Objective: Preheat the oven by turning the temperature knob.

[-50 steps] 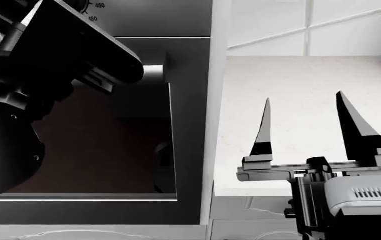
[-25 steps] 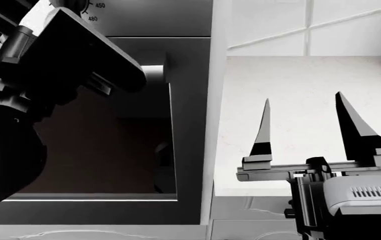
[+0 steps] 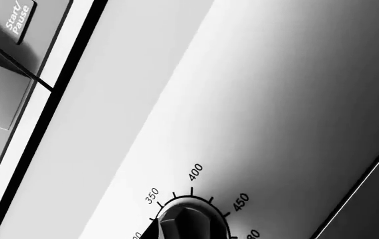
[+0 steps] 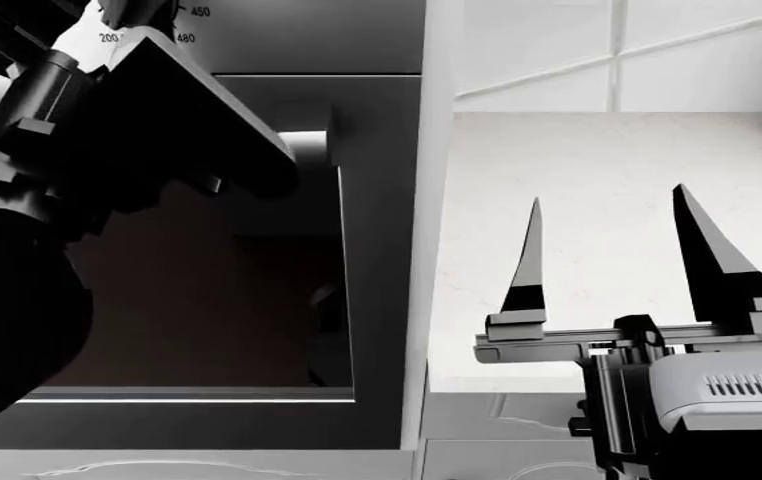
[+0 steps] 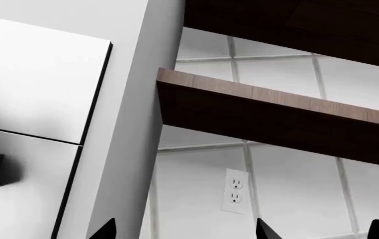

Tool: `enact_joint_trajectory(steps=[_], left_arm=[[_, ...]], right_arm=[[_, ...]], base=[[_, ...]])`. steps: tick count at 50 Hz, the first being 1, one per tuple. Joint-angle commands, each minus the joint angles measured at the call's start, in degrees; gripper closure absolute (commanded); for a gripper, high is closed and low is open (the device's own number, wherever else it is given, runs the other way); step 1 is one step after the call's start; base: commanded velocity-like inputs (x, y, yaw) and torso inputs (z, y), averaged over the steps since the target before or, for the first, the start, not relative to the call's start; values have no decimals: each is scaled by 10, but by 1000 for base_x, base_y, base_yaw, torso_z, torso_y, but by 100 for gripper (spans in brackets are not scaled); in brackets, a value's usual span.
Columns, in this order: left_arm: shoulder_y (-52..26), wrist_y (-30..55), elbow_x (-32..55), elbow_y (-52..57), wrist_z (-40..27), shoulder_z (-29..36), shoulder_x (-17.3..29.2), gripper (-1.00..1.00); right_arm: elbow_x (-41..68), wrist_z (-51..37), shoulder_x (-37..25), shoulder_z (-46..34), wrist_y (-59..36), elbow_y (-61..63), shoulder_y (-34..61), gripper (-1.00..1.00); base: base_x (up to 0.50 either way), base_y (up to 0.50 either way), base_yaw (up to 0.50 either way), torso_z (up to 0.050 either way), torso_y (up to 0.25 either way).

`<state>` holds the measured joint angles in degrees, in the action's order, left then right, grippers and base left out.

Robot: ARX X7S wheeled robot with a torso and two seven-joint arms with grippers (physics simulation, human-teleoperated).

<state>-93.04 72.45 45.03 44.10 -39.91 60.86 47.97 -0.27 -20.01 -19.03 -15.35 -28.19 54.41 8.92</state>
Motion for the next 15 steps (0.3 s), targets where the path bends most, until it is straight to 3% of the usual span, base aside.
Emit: enact_joint_trajectory(steps=[1, 15], left_arm=[[51, -47, 71, -231, 95, 55, -68, 100], [62, -50, 30, -222, 101, 109, -69, 100]], right_arm=[[-4, -1, 1, -6, -2, 6, 1, -100], [-1, -3, -2, -5, -1, 6, 3, -100]], base=[[22, -12, -25, 0, 0], [21, -12, -25, 0, 0]])
